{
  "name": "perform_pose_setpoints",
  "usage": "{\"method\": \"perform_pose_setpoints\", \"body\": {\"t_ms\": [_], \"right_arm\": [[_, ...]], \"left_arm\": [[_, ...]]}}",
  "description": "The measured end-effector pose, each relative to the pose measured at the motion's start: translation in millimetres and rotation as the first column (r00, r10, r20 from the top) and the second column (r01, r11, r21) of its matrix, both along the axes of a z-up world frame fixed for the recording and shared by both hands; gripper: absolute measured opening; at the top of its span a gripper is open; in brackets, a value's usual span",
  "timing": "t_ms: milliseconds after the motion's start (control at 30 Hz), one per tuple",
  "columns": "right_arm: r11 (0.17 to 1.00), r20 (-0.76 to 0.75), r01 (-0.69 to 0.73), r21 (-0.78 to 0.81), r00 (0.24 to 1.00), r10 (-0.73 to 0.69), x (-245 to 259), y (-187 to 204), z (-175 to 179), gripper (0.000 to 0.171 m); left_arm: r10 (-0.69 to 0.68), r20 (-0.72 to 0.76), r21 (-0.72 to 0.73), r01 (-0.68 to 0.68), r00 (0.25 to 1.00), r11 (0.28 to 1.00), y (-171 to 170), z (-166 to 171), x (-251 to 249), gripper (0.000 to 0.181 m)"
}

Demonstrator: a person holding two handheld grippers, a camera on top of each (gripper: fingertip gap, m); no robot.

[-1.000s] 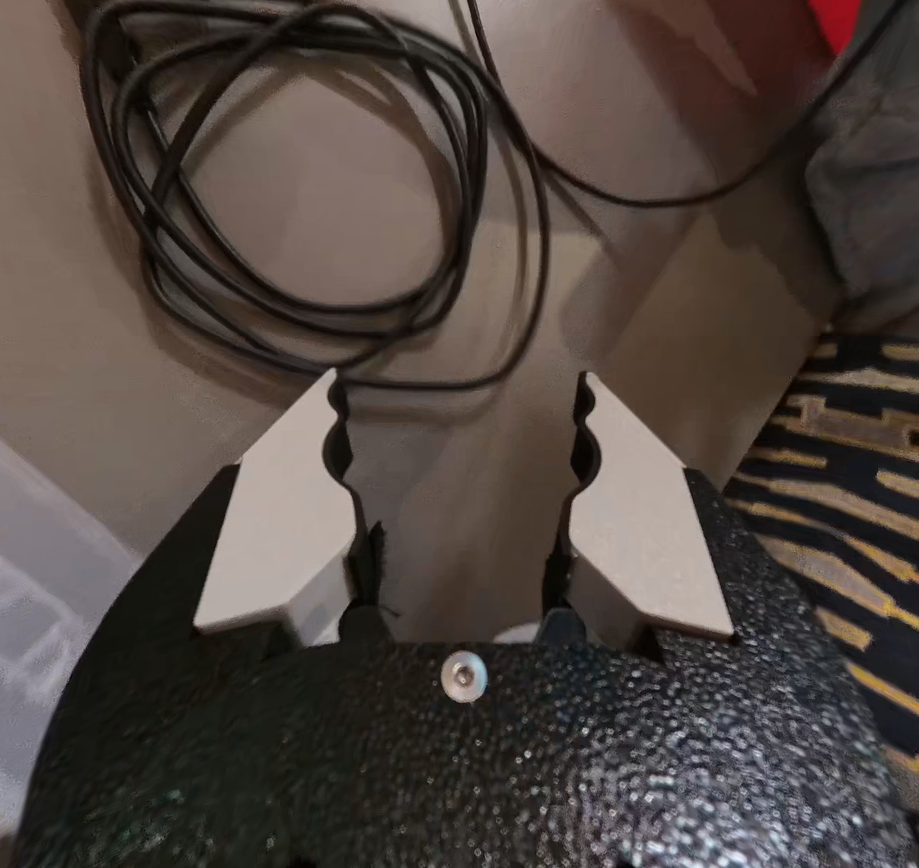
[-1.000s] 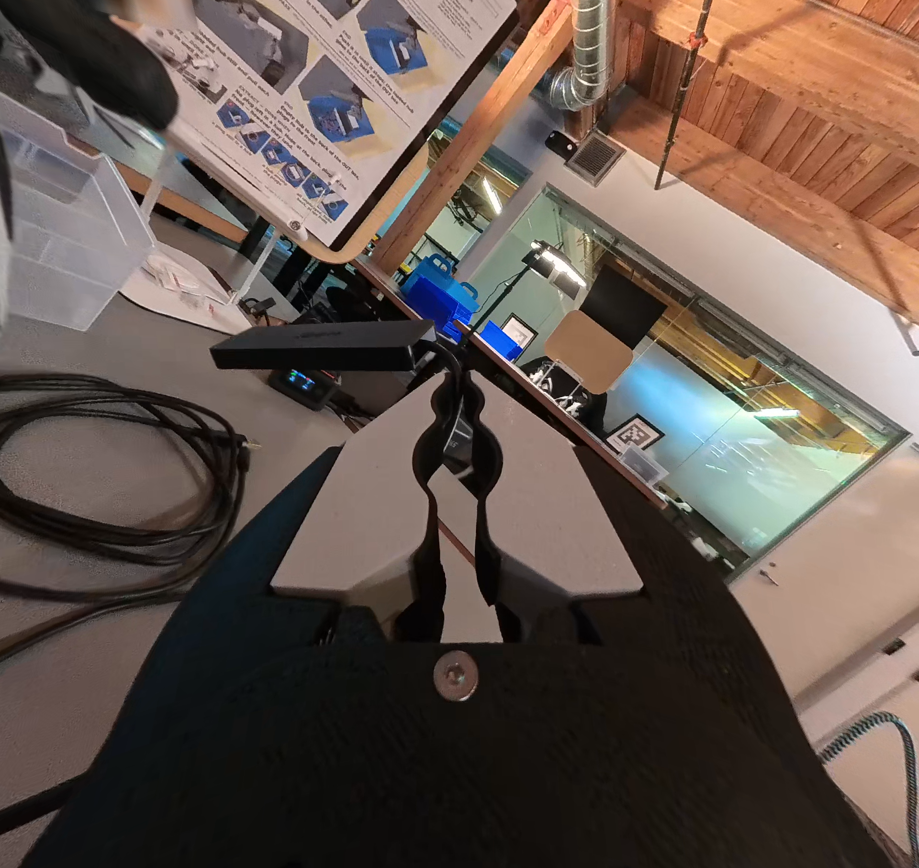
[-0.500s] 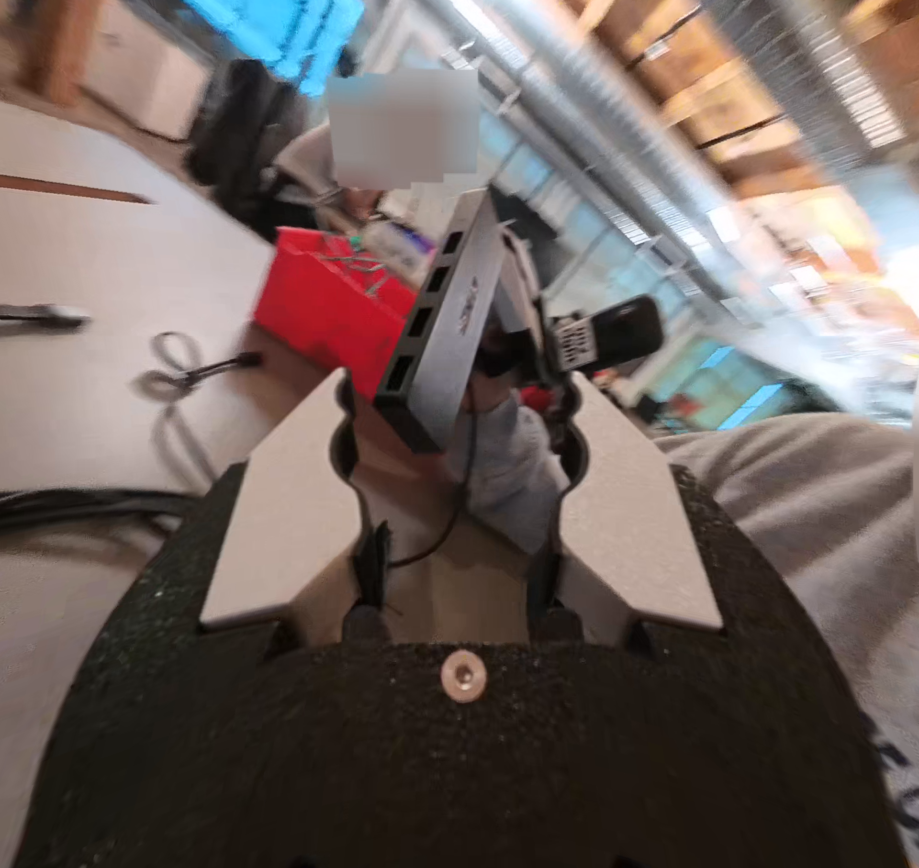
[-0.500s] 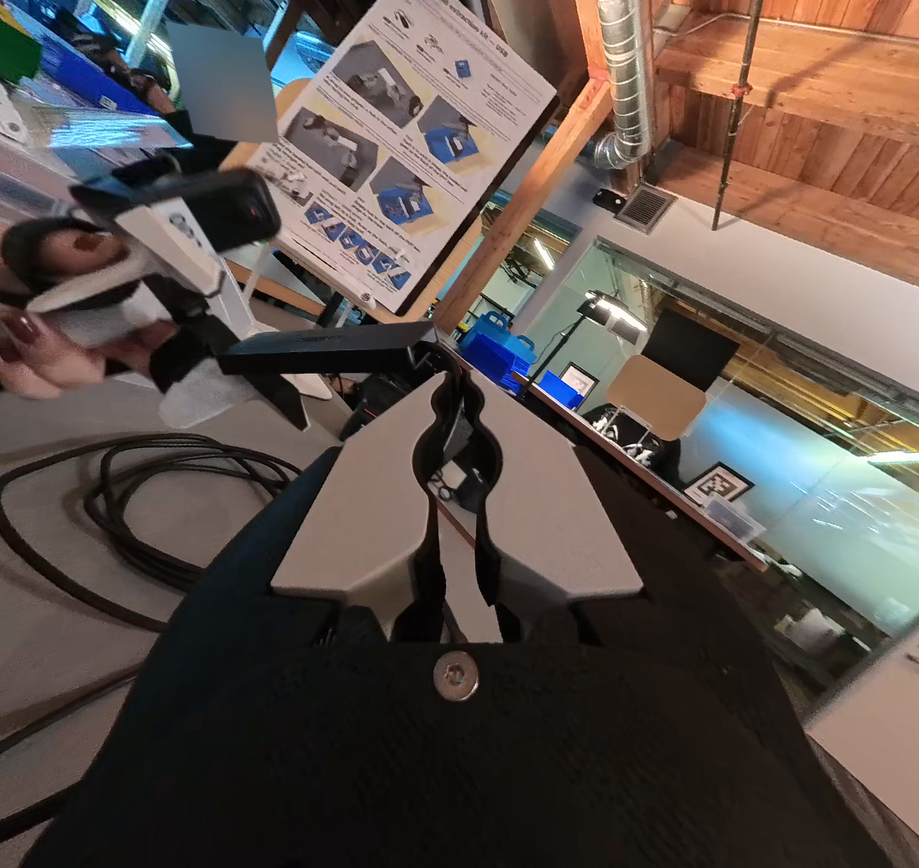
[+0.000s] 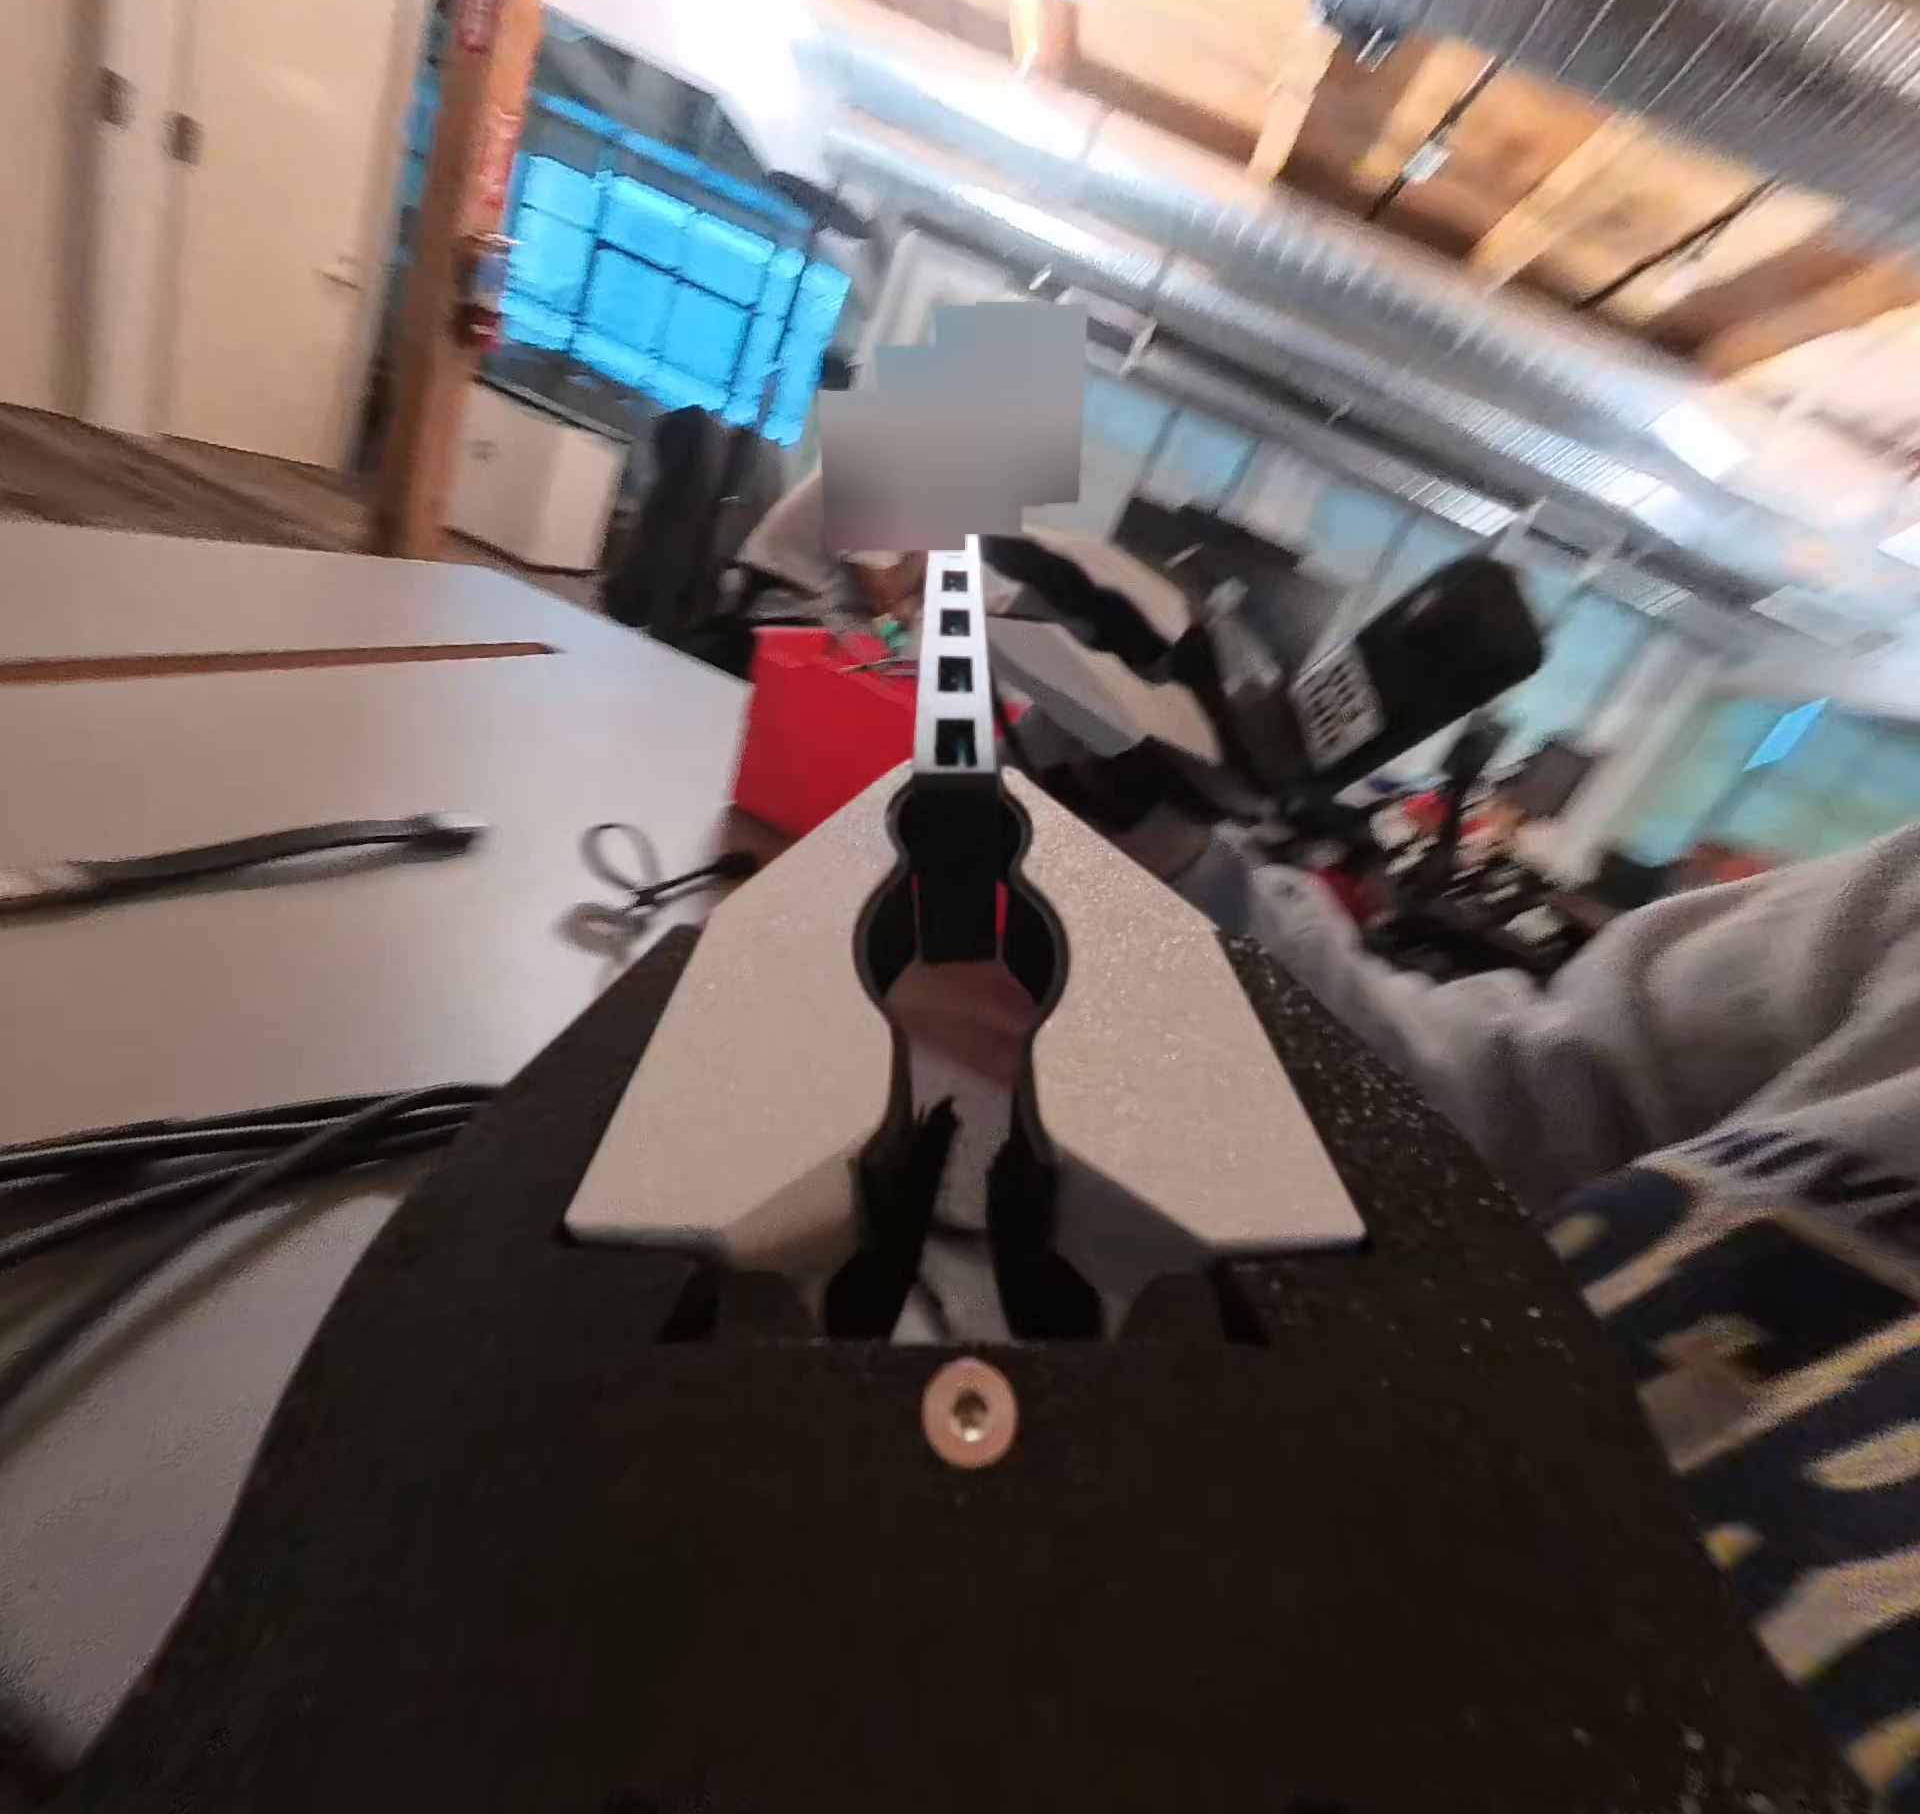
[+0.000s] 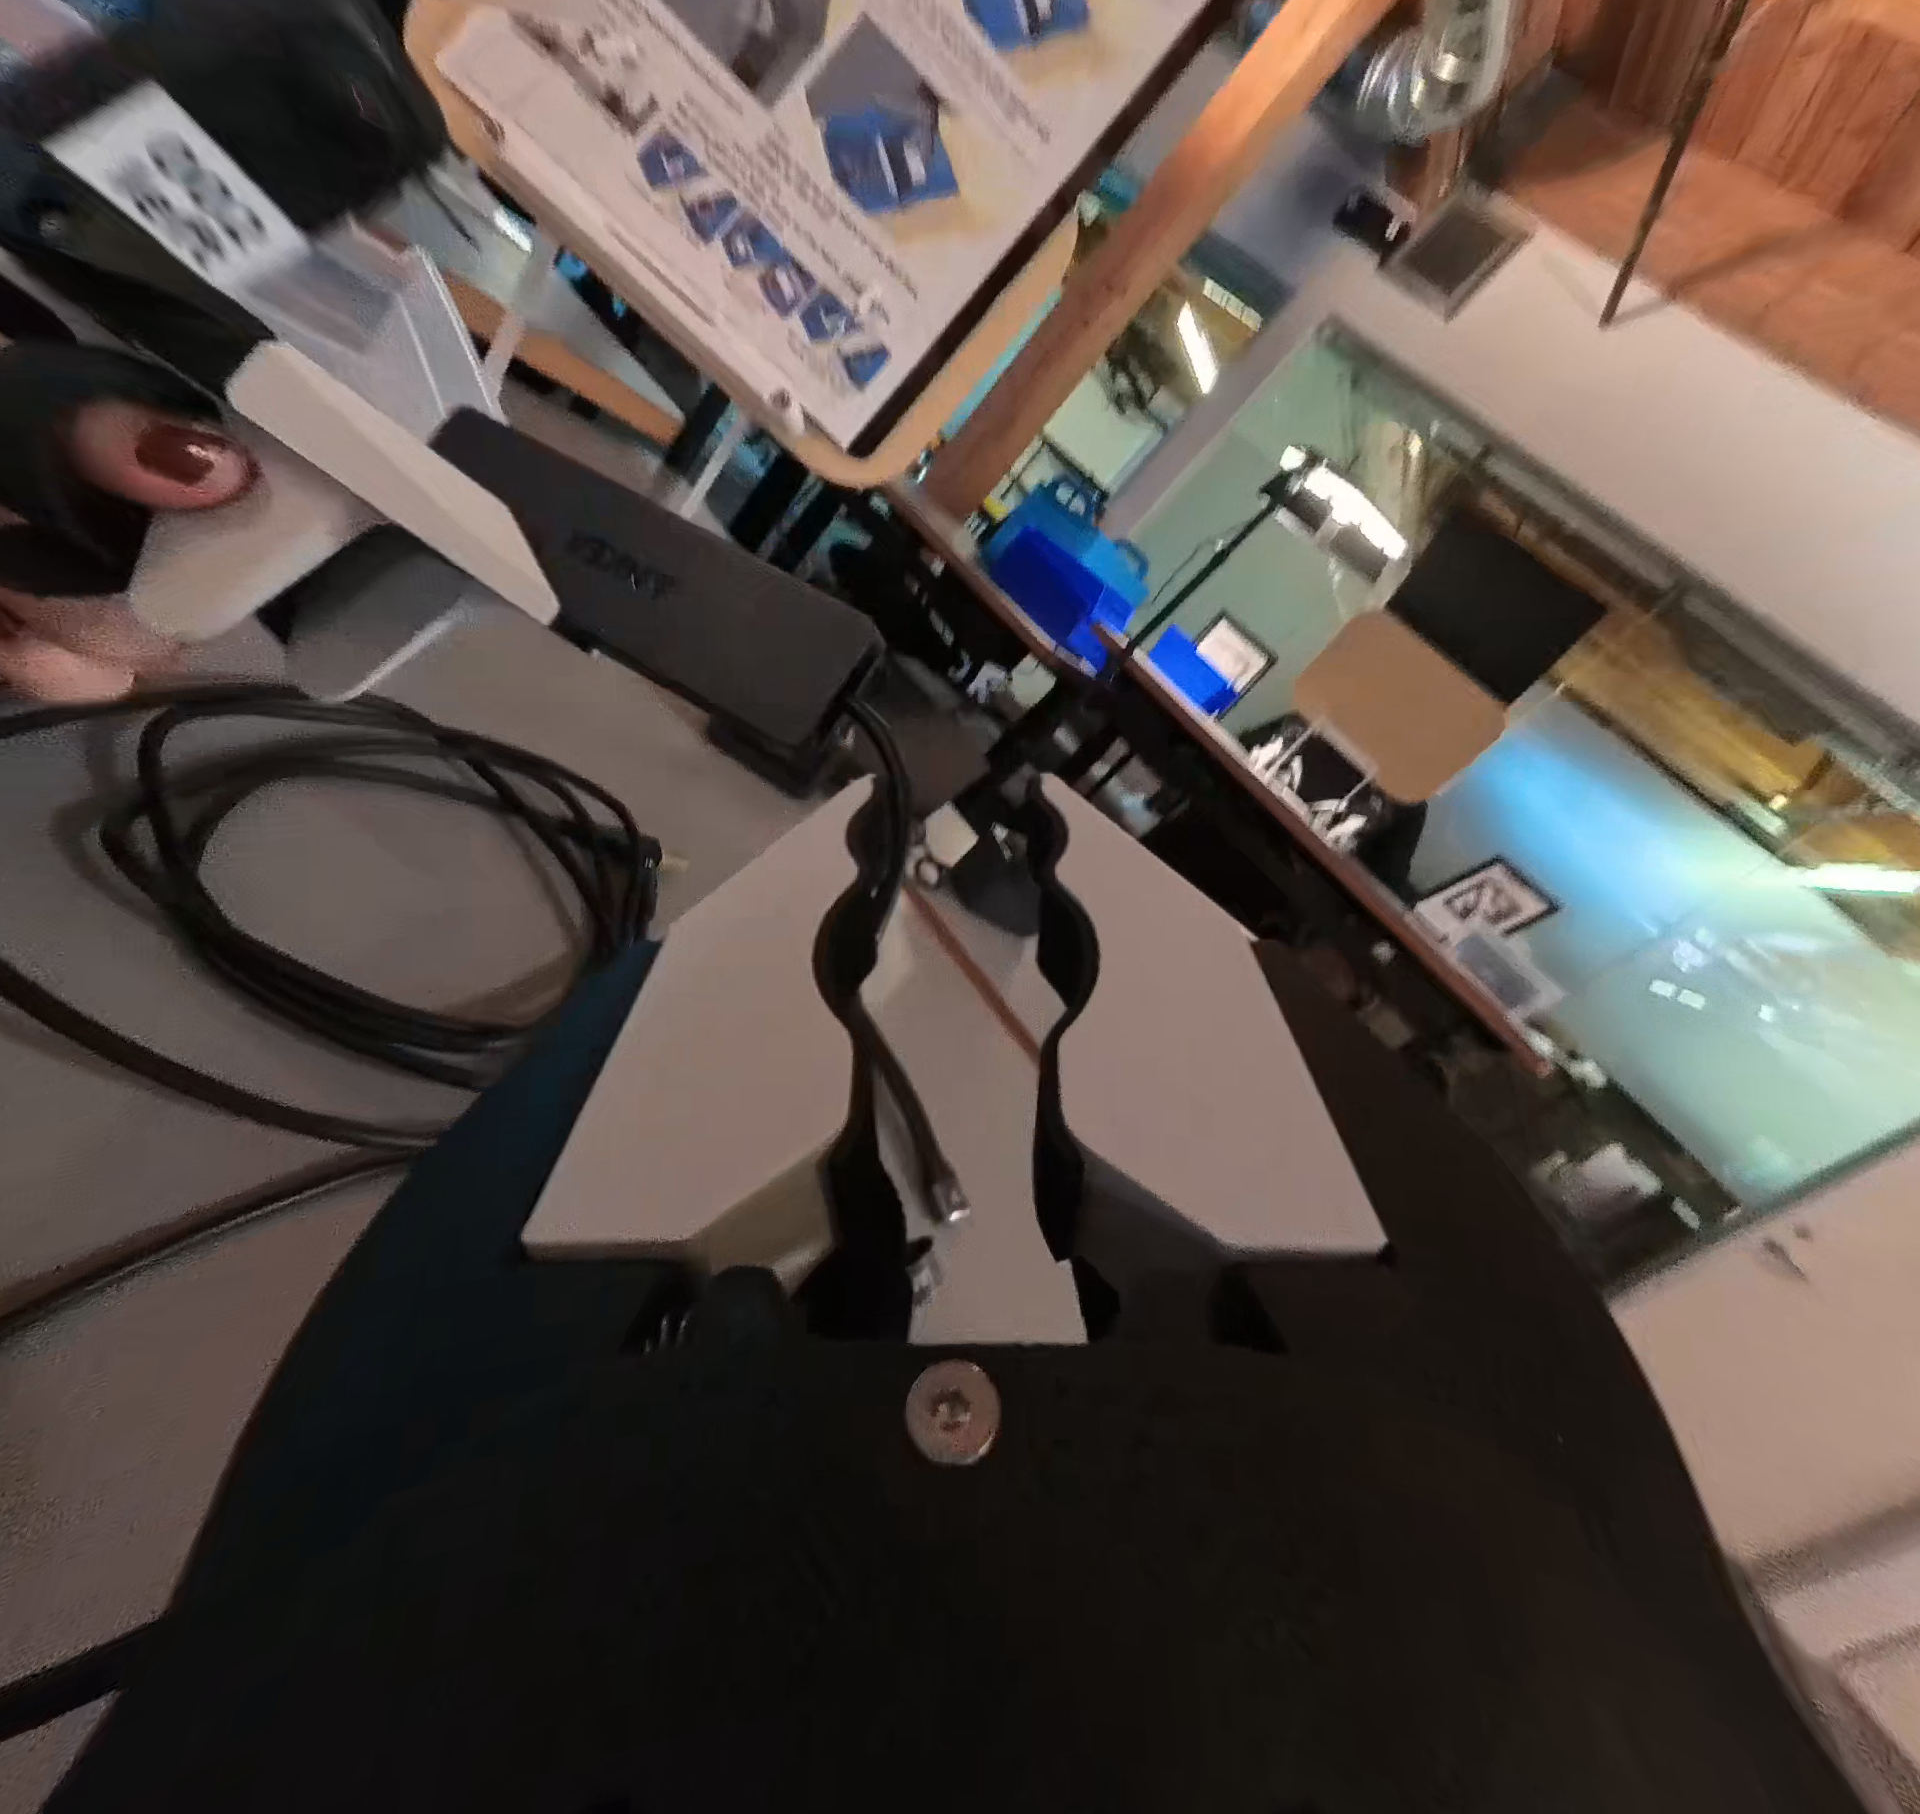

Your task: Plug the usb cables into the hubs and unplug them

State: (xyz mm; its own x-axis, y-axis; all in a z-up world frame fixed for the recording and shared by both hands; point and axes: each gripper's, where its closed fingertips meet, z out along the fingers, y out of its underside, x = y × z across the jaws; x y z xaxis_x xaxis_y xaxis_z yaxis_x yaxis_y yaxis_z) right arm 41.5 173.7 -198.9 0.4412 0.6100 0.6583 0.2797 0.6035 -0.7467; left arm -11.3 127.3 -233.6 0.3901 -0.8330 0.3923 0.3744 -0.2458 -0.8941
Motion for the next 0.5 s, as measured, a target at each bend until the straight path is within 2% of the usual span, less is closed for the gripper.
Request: {"method": "perform_pose_setpoints", "body": {"t_ms": [67, 167, 300, 400, 500], "right_arm": [[0.997, 0.027, 0.001, -0.071, 1.0, 0.001, -1, 7, -10, 0.031], [0.979, 0.092, -0.037, -0.199, 0.994, 0.056, -5, 9, -29, 0.035], [0.904, 0.175, -0.186, -0.385, 0.947, 0.27, -17, -13, -62, 0.042], [0.903, 0.28, -0.195, -0.384, 0.907, 0.315, -23, -23, -82, 0.043], [0.88, 0.352, -0.217, -0.423, 0.855, 0.38, -27, -36, -100, 0.026]], "left_arm": [[0.123, -0.177, 0.076, -0.111, 0.976, 0.991, 8, -12, -5, 0.008], [0.259, -0.409, 0.229, -0.176, 0.875, 0.957, 15, -29, -9, 0.008], [0.272, -0.607, 0.331, -0.074, 0.747, 0.941, 11, -53, 2, 0.008], [0.257, -0.697, 0.367, 0.025, 0.67, 0.93, 4, -69, 12, 0.008], [0.233, -0.716, 0.37, 0.075, 0.658, 0.926, -2, -75, 19, 0.008]]}}
